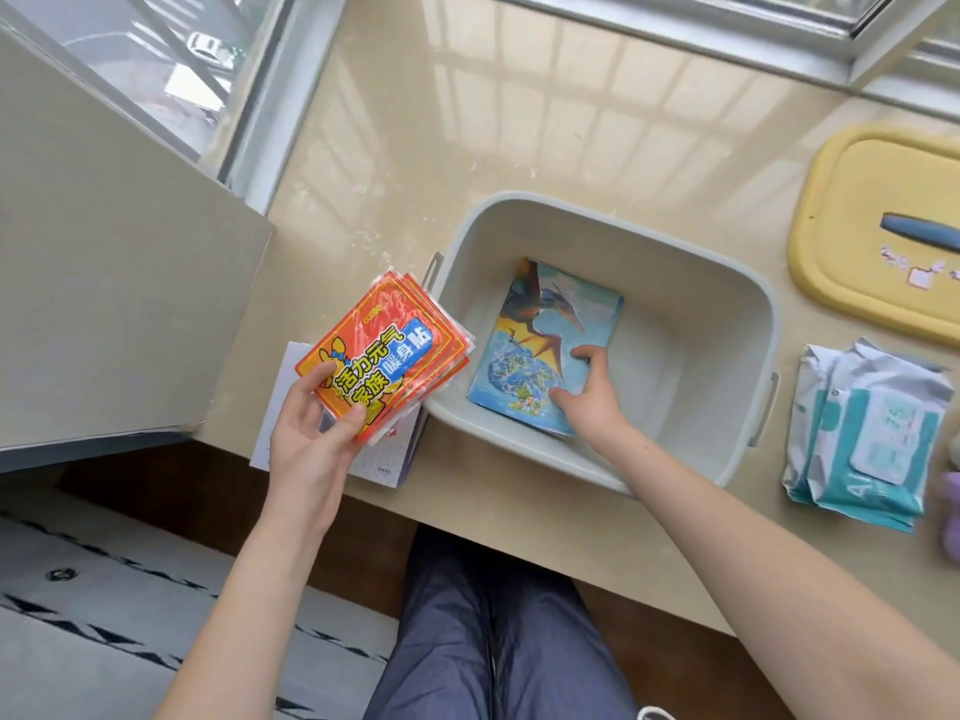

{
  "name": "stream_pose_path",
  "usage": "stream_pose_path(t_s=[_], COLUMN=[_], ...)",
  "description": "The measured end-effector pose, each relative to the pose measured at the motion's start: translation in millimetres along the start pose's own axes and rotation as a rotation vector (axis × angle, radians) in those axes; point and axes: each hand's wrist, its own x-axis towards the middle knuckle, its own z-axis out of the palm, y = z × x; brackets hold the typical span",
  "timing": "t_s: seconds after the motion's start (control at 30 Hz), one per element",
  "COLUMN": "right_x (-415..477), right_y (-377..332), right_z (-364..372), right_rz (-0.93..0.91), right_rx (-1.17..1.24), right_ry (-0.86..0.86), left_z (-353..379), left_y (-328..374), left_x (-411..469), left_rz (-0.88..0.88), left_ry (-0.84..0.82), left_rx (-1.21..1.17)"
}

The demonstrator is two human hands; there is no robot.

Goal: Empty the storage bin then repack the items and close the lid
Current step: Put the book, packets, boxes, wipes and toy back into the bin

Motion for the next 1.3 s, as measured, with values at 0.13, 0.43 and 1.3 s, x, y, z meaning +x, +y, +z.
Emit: stream_pose_path(t_s=[0.13,0.43,1.3], right_x=[0.9,2.1,8.6], right_y=[2.7,5.4,1.4], right_z=[-5.1,-3.9,-14.7], right_rz=[-0.004,-0.012,0.007], right_rx=[0.031,0.055,-0.124], right_ry=[-0.003,-0.039,0.211], left_z=[1.8,3.6,5.2], left_y=[-0.7,1.4,2.0], left_x=[-0.1,-1.1,-0.6], left_rz=[-0.003,0.007,0.019], left_ry=[0.011,0.009,-0.011], left_rx=[0.012,-0.003,0.014])
